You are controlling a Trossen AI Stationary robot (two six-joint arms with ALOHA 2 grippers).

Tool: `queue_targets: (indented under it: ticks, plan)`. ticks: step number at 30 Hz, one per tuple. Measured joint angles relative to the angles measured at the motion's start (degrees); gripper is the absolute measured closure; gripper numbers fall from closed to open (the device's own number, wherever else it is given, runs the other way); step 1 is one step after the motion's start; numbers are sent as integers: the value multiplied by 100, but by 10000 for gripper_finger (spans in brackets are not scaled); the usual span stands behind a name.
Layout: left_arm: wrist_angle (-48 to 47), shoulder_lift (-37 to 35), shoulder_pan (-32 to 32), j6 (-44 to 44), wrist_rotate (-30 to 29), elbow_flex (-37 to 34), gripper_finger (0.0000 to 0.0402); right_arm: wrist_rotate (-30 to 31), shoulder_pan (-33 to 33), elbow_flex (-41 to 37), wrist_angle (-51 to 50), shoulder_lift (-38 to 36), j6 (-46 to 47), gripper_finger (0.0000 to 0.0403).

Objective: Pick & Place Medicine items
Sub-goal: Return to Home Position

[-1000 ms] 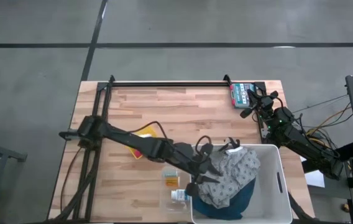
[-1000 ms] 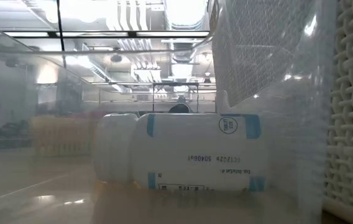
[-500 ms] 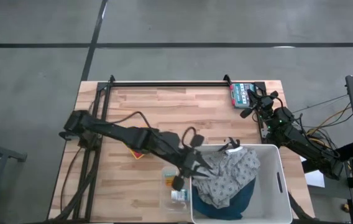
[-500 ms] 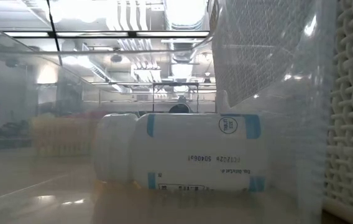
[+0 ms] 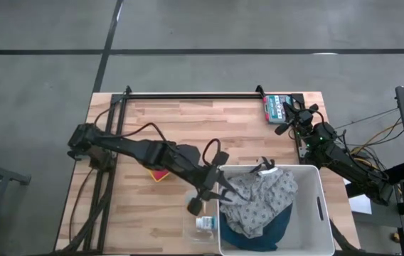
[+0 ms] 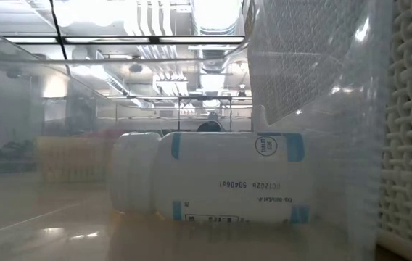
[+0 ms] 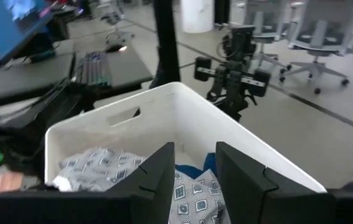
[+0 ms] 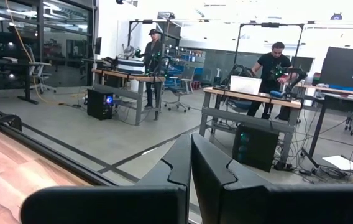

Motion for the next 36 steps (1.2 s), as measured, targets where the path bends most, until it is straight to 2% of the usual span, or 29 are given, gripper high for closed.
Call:
queue_targets:
  ticks: [4, 13, 26, 29, 36]
  plan:
    - [-6, -32, 46, 399, 340, 0, 283, 0, 0, 0, 0, 0, 0, 394]
    - [-194, -41, 193, 419, 382, 0, 283, 0, 2, 0, 0, 0, 0, 394]
    - [-258, -54, 494, 218, 549, -2, 284, 0, -1, 0, 0, 0, 0, 394]
    - [-254, -54, 656, -87, 554, -2, 284, -2, -1, 0, 0, 0, 0, 394]
    - [-127, -13, 1105, -55, 552, -4, 284, 0, -1, 0, 0, 0, 0, 394]
